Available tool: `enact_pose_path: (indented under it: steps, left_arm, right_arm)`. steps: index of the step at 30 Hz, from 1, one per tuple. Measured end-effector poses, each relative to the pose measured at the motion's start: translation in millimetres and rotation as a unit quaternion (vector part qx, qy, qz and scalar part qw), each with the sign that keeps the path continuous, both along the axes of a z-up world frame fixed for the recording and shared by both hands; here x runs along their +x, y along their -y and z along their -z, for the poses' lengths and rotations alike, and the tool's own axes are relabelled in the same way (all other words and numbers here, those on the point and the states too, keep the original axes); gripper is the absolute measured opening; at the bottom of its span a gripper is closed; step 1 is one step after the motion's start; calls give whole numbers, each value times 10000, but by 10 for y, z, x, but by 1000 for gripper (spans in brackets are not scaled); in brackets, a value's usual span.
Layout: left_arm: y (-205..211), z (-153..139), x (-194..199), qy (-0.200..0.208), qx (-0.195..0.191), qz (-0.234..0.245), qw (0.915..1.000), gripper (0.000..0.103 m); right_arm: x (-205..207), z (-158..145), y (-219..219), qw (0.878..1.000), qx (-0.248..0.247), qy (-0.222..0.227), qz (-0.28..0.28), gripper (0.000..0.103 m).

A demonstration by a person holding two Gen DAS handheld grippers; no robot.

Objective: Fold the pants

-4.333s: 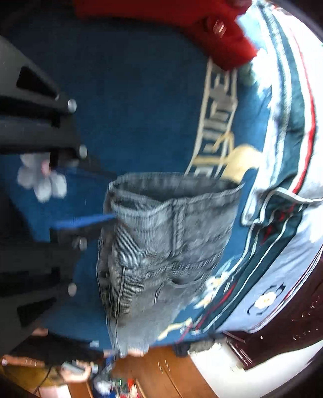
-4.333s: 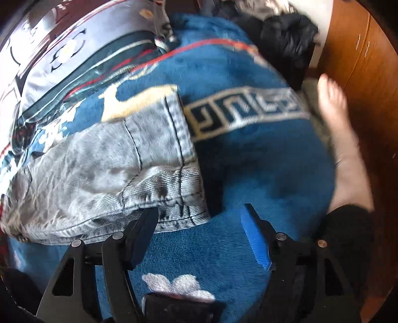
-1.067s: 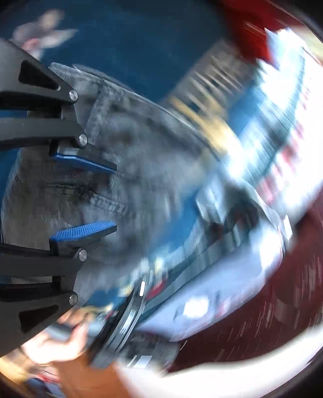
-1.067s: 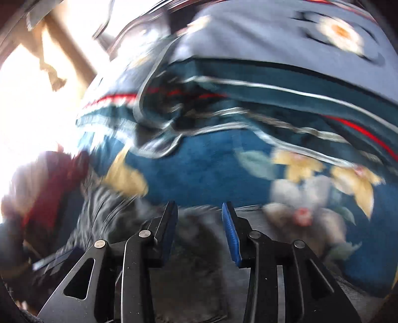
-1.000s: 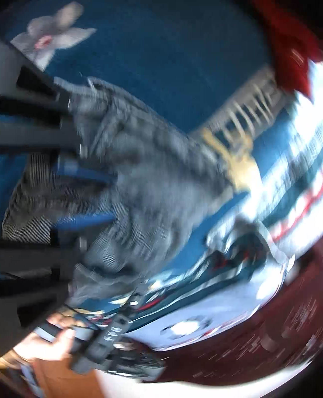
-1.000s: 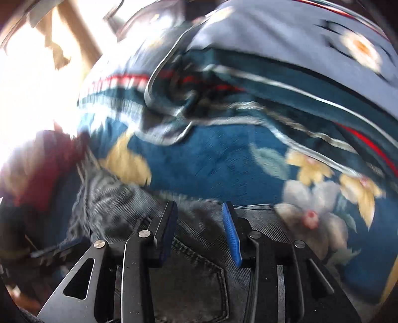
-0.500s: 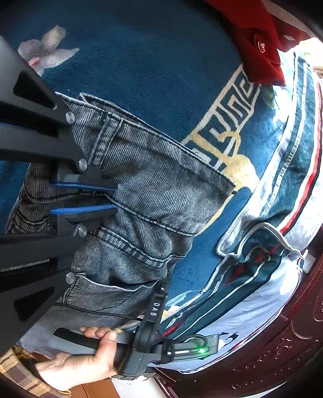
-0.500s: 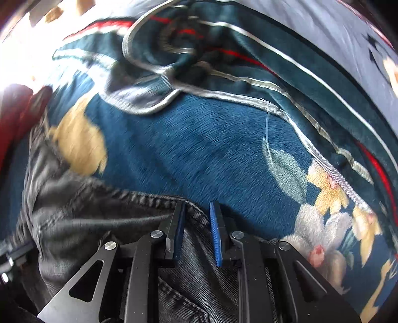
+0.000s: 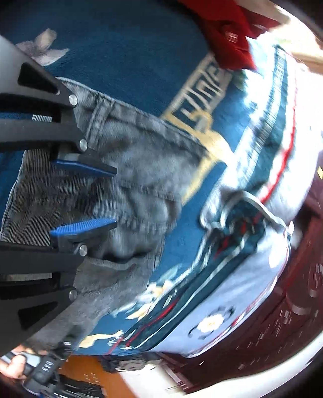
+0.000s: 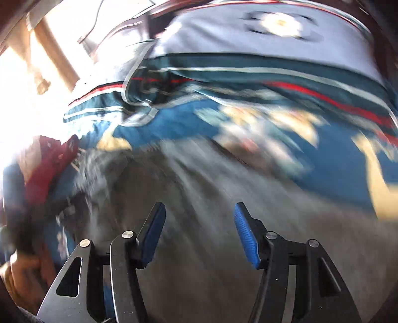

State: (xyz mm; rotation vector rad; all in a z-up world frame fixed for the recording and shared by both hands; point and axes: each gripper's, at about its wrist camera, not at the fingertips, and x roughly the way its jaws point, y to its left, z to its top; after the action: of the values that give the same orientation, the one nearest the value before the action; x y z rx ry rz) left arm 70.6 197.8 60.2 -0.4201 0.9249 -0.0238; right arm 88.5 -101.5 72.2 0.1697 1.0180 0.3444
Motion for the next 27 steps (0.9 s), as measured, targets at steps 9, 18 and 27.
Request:
enact_pose_path:
  steps: [9,18,27]
  left_arm:
    - [769,-272,-82,475,708,1589,9836,52]
    - [1997,-253,-65,260,763,3273,9415,52]
    - [3538,-241,371,260,1679,4860,8573,58]
  right_arm:
    - [-864,92,1595,9931,-144,-201,1151,56]
    - [-948,-141,2815,9703,391,267,2370,57]
    - [-736,289,3160,9538,826,284,2873,55]
